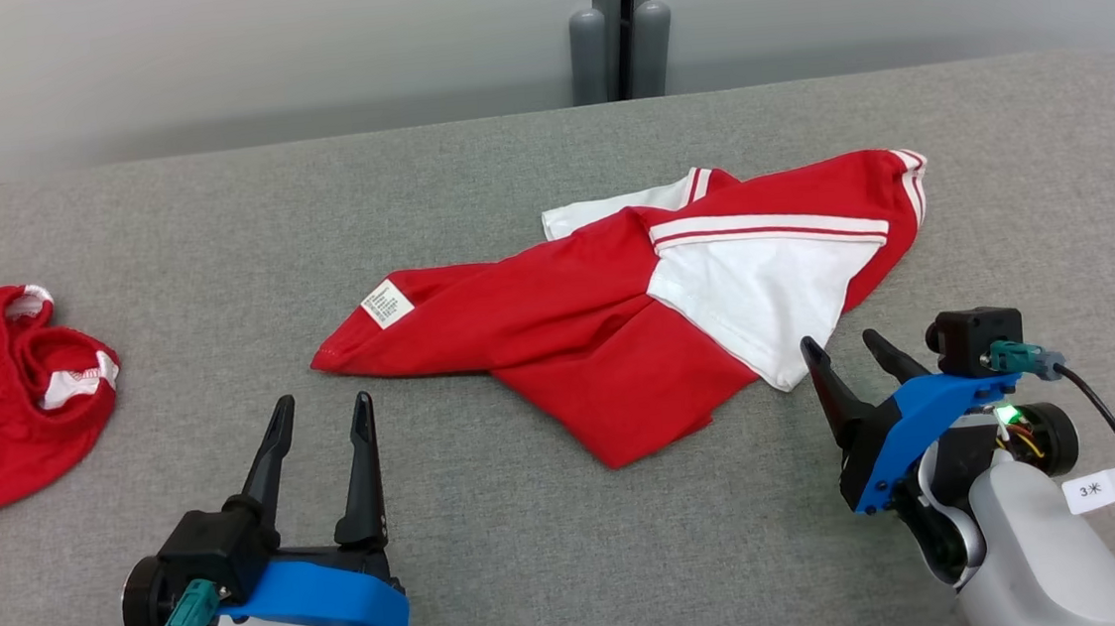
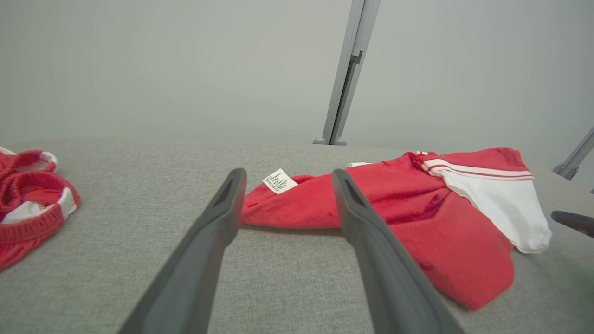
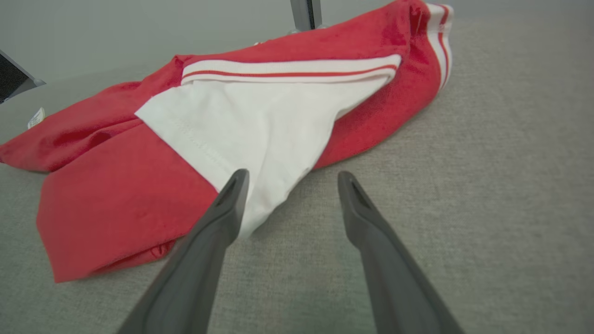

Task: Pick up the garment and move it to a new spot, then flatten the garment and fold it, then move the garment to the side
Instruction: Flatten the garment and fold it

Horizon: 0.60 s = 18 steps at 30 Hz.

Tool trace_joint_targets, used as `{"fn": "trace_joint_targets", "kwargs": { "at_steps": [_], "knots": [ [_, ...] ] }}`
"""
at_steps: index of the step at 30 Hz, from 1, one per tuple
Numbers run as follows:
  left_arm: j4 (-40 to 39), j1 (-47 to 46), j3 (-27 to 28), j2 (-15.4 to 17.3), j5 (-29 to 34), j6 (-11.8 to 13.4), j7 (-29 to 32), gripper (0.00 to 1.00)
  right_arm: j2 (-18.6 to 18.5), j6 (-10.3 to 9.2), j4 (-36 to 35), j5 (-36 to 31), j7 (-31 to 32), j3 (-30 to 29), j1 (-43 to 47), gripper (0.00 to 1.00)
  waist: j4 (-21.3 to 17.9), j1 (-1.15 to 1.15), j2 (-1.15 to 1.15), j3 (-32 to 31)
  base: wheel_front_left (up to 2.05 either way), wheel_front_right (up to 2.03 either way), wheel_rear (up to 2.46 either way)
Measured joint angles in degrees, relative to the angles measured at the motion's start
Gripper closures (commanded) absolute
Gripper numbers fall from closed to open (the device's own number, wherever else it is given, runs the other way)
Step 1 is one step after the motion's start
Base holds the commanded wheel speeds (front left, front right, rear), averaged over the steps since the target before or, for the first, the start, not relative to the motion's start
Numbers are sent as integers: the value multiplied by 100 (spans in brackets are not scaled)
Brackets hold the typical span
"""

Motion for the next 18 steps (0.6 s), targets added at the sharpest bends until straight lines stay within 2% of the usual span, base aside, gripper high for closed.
{"fn": "trace_joint_targets", "kwargs": {
  "at_steps": [6,7,8,9,14,18],
  "knots": [
    [-41,-40,-20,54,18,0,8,0,0,0,282,309,69,74,-168,0,132,0,0,130,0,0,0],
    [-43,-41,-22,62,18,0,8,0,-1,0,363,360,44,108,-248,25,159,0,0,150,0,0,0],
    [-43,-42,-26,66,16,-1,9,0,0,0,431,392,-8,127,-330,97,187,0,0,167,0,0,0],
    [-43,-42,-25,75,16,0,9,0,0,0,500,379,-52,174,-415,100,208,0,0,180,0,0,0],
    [-51,-37,2,109,-19,27,8,0,4,0,745,446,-394,305,-596,100,202,0,0,188,0,0,0],
    [-46,-5,4,116,-31,56,8,0,2,0,790,140,-508,48,-506,100,114,0,0,67,0,0,0]
  ]
}}
